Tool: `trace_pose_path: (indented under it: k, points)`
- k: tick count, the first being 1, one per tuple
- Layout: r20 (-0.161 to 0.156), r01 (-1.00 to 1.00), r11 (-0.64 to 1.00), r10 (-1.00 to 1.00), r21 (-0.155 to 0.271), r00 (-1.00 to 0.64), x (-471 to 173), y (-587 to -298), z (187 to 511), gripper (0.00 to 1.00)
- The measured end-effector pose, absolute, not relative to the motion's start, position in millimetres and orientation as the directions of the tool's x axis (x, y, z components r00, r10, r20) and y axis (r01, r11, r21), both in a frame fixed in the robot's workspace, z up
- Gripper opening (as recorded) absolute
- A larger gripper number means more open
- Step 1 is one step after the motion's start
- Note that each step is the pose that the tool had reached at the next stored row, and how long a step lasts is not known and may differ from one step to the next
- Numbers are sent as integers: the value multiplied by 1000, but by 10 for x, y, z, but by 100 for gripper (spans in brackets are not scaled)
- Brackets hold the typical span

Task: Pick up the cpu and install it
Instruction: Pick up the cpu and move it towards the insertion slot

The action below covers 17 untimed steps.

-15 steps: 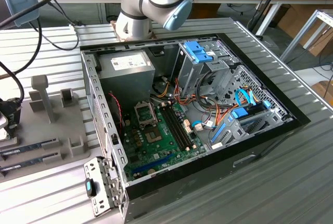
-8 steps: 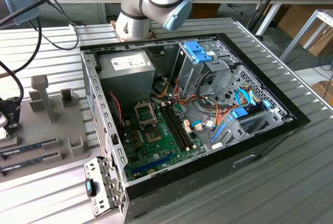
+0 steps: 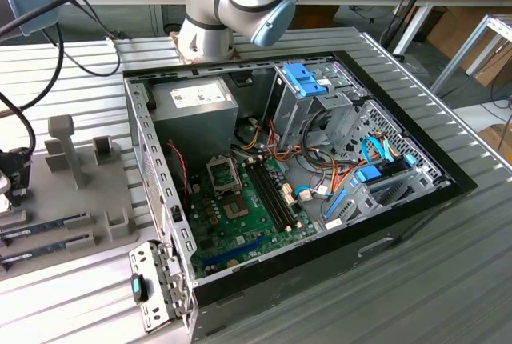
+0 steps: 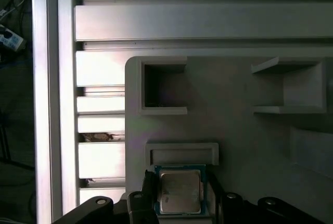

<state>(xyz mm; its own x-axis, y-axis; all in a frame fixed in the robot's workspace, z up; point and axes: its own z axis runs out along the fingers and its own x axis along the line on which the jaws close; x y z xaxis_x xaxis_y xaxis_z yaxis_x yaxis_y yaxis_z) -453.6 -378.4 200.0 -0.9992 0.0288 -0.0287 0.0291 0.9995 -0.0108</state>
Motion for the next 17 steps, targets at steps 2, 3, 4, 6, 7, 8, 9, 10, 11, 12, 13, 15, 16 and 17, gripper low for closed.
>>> trace_pose_path:
  k: [2,3,4,6,7,8,9,10,11,12,13,15,16,17]
  points:
    - [-29,29,1000,29,-11,-999,-4536,-3784,2011,47]
    - [-29,29,1000,29,-11,-999,-4536,-3784,2016,47]
    - [-29,29,1000,29,-11,-999,-4536,-3784,2021,47]
    - [-29,29,1000,29,-11,-999,-4536,-3784,2030,47]
    - [-29,29,1000,29,-11,-999,-4536,-3784,2034,47]
    - [-29,29,1000,29,-11,-999,-4536,-3783,2038,47]
    - [-29,29,1000,29,-11,-999,-4536,-3784,2043,47]
    - [-29,29,1000,29,-11,-999,-4536,-3784,2049,47]
    - [-29,29,1000,29,-11,-999,-4536,-3783,2054,47]
    - [-29,29,1000,29,-11,-999,-4536,-3784,2058,47]
    - [-29,29,1000,29,-11,-999,-4536,-3784,2061,47]
    - [-29,29,1000,29,-11,-999,-4536,-3783,2073,47]
    - [-29,29,1000,29,-11,-999,-4536,-3784,2076,47]
    - [-29,29,1000,29,-11,-999,-4536,-3784,2079,47]
